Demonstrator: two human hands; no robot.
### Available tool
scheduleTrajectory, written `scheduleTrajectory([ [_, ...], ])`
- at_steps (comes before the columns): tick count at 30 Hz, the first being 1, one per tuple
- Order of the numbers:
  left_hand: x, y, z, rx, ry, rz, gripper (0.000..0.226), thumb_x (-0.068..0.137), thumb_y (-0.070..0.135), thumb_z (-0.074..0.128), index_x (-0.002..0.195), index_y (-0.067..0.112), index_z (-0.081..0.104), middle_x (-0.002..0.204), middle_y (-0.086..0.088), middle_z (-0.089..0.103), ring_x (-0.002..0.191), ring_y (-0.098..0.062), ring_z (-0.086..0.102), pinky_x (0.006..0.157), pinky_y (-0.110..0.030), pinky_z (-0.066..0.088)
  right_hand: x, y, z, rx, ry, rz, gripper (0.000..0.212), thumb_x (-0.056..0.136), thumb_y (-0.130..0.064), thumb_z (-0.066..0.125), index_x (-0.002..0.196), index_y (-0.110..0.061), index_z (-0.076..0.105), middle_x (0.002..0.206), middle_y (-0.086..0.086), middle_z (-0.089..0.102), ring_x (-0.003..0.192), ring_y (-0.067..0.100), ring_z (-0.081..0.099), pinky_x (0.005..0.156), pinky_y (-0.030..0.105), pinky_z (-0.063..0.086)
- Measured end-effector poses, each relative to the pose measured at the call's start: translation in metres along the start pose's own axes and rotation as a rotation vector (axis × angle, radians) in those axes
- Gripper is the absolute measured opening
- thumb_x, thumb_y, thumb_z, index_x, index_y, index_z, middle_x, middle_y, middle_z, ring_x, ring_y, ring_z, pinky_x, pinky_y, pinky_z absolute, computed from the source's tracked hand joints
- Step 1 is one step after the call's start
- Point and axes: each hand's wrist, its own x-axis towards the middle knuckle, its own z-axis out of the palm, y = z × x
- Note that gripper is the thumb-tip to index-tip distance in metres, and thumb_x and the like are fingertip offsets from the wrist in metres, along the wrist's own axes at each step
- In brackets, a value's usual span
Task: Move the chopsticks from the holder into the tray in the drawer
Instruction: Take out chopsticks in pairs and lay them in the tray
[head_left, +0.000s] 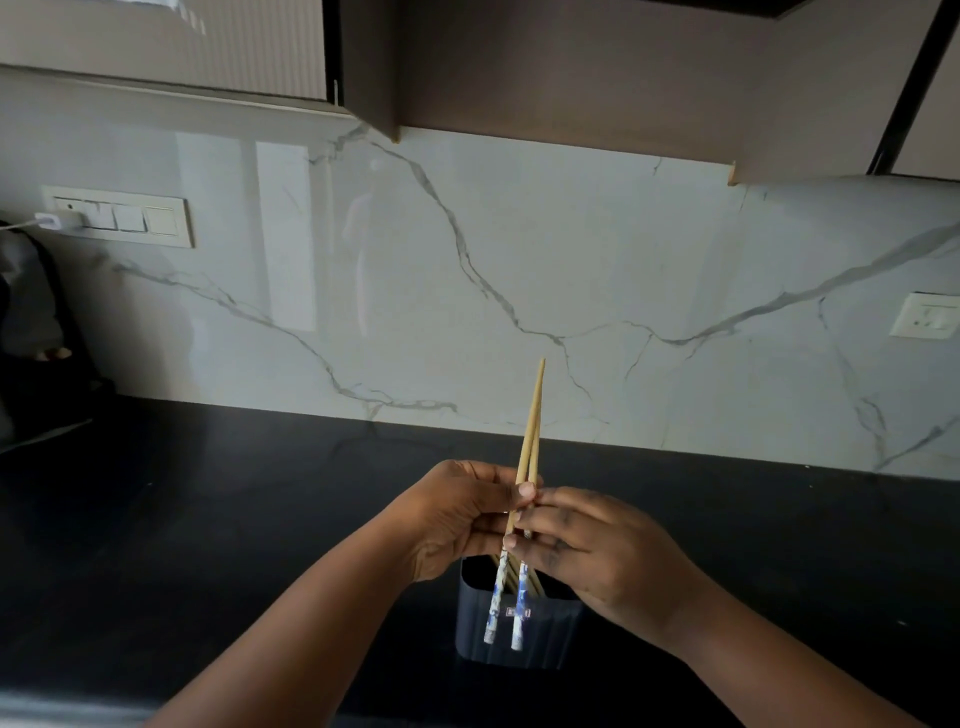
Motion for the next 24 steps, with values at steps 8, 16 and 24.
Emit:
scheduleTrajectory([
  [8, 0.008, -0.018, -0.009, 0.004, 0.084, -0.003, 0.014, 0.081, 0.007, 0.071, 0.094, 0.004, 0.075, 0.083, -0.013, 0.073, 0.072, -0.019, 0.072, 0.062, -0.03, 0.059, -0.001, -0.009, 0.013, 0.678, 0.319, 0.803, 0.041, 0.083, -0.005, 0.071, 0.116, -0.029, 0.066, 0.107, -0.011, 0.068, 0.089, 0.0, 0.066, 0.072, 0.015, 0.053],
  [16, 0.015, -0.046, -0.008, 0.333, 0.081, 0.008, 0.011, 0.084, 0.01, 0.071, 0.091, 0.002, 0.075, 0.084, -0.014, 0.076, 0.079, -0.021, 0.073, 0.072, -0.033, 0.061, 0.012, -0.008, 0.035, 1.377, 0.167, 1.455, 0.01, 0.082, -0.013, 0.073, 0.09, -0.008, 0.076, 0.082, 0.01, 0.076, 0.074, 0.02, 0.071, 0.075, 0.031, 0.058],
  [24, 0.001, -0.107, -0.063, 0.665, 0.31, 0.434, 0.02, 0.086, 0.052, 0.062, 0.094, 0.037, 0.073, 0.094, 0.017, 0.075, 0.091, 0.001, 0.069, 0.08, -0.02, 0.054, -0.029, -0.046, 0.041, 1.181, 0.052, 1.262, 0.013, 0.083, -0.01, 0.072, 0.084, -0.022, 0.077, 0.086, -0.002, 0.077, 0.083, 0.015, 0.073, 0.076, 0.027, 0.059],
])
